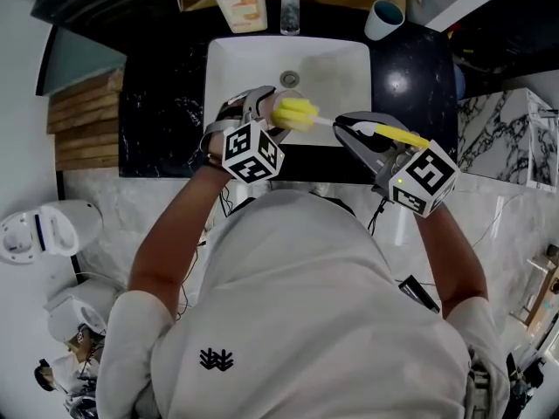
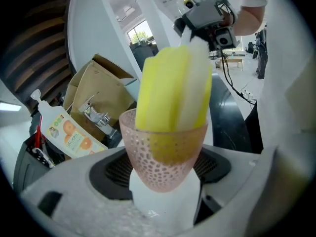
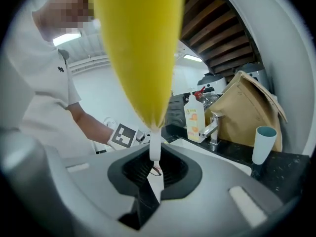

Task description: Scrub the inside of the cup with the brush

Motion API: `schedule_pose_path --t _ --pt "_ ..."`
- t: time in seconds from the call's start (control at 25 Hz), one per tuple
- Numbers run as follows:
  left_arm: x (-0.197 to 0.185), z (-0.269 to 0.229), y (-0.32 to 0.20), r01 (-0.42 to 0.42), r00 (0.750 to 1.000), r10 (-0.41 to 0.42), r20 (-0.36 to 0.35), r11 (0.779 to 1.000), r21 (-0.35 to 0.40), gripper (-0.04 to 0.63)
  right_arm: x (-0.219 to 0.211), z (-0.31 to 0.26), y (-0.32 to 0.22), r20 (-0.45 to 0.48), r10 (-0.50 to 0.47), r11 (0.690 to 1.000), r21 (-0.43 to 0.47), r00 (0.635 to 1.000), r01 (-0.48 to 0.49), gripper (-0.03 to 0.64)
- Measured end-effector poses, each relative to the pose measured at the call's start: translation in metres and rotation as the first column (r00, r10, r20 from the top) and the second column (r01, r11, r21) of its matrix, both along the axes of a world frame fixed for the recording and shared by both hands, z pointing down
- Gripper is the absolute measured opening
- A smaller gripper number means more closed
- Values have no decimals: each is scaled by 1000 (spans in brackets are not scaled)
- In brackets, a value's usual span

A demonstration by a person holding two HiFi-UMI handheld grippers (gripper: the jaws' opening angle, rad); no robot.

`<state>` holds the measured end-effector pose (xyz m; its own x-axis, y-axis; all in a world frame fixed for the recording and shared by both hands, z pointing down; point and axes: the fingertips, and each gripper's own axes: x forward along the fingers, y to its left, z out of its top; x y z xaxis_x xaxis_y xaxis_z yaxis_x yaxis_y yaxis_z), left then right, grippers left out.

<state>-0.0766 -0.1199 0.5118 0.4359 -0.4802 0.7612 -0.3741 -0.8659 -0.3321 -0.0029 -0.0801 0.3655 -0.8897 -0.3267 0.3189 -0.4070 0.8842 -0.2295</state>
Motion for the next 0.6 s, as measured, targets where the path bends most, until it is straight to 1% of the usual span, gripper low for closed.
schedule_pose_path --t 0.12,0.36,0.6 --pt "2 3 3 -20 999 20 28 1000 -3 360 -16 14 -6 -38 -22 1000 9 999 23 43" --pt "2 5 8 -32 997 32 72 999 -6 360 -36 39 -12 -79 -51 999 -6 996 51 43" --pt "-3 10 10 -25 993 27 111 1000 -19 359 -35 57 -11 -111 -67 997 -34 992 64 43"
